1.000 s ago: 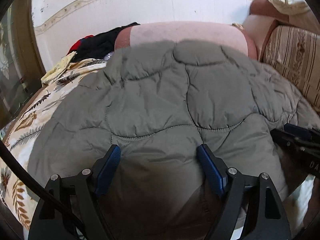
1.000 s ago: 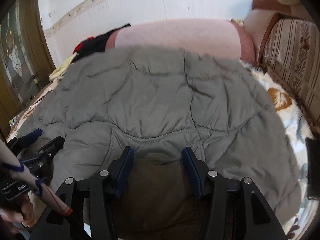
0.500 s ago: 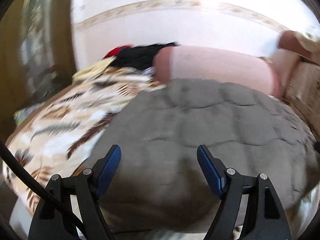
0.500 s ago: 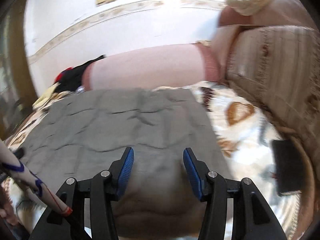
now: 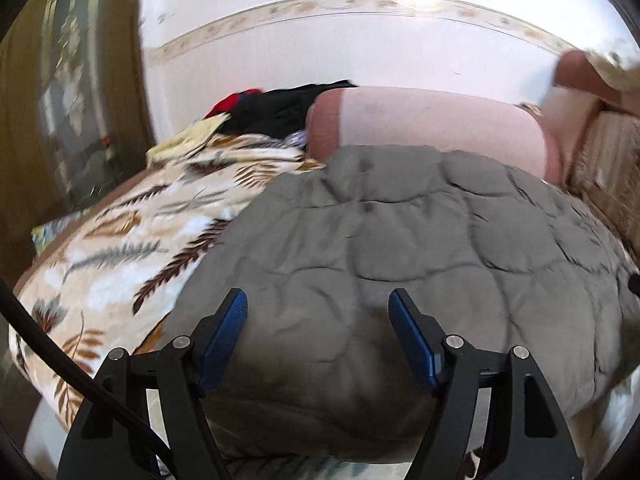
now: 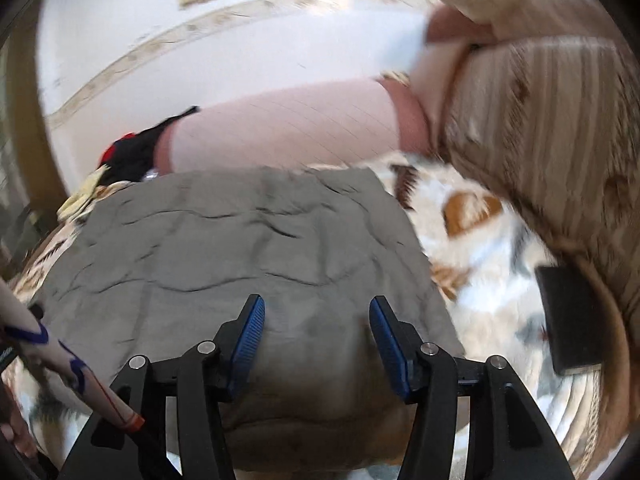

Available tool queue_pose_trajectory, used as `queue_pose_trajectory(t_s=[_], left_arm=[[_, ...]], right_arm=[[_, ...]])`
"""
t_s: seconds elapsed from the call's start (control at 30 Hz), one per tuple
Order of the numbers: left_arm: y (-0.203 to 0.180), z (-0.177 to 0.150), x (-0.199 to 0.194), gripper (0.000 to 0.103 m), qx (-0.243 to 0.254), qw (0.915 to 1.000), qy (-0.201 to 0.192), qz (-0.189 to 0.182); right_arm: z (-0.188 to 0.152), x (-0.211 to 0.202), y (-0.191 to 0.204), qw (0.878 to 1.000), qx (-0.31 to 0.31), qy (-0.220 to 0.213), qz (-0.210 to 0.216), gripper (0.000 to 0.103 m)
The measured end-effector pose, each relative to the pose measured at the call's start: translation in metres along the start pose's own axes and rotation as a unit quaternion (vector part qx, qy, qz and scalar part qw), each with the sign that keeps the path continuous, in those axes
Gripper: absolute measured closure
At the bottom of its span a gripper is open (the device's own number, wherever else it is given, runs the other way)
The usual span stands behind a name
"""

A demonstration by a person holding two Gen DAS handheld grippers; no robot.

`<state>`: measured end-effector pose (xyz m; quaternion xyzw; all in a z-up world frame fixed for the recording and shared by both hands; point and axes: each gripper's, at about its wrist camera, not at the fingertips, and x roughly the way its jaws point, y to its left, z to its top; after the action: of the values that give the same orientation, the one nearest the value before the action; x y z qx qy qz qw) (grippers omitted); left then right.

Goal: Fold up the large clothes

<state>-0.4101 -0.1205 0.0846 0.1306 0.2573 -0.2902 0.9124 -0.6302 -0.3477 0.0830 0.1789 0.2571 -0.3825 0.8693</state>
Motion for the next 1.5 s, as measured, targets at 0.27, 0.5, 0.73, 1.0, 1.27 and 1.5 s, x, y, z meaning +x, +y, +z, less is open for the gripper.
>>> queue_pose_trajectory(t_s=[0.27, 0.5, 0.73, 1.0, 1.27, 1.5], left_arm=[[-0.018, -0.012, 0.02, 0.03, 0.032, 0.999, 0.029, 0.01], [-0.021, -0.014, 0.022, 0.03, 0.04, 0.9988, 0.024, 0.016], [-0.022, -0.014, 0.02, 0.03, 0.041, 0.9988, 0.023, 0.017], [-0.023, -0.015, 0.021, 0.03, 0.041, 0.9987, 0.023, 0.017], [-0.023, -0.015, 0.02, 0.03, 0.041, 0.9988, 0.023, 0.017], [-0.023, -0.014, 0.021, 0.03, 0.041, 0.9987, 0.023, 0.017]], right_arm=[[-0.017, 0.026, 0.018, 0.997, -0.022, 0.068, 0.018, 0.04], [-0.018, 0.035, 0.02, 0.997, -0.034, 0.068, 0.012, 0.037], [-0.018, 0.036, 0.018, 0.997, -0.037, 0.066, 0.01, 0.036], [-0.019, 0.036, 0.02, 0.997, -0.045, 0.065, 0.004, 0.035], [-0.019, 0.035, 0.02, 0.997, -0.043, 0.064, 0.004, 0.035], [-0.018, 0.032, 0.017, 0.997, -0.041, 0.065, 0.005, 0.035]])
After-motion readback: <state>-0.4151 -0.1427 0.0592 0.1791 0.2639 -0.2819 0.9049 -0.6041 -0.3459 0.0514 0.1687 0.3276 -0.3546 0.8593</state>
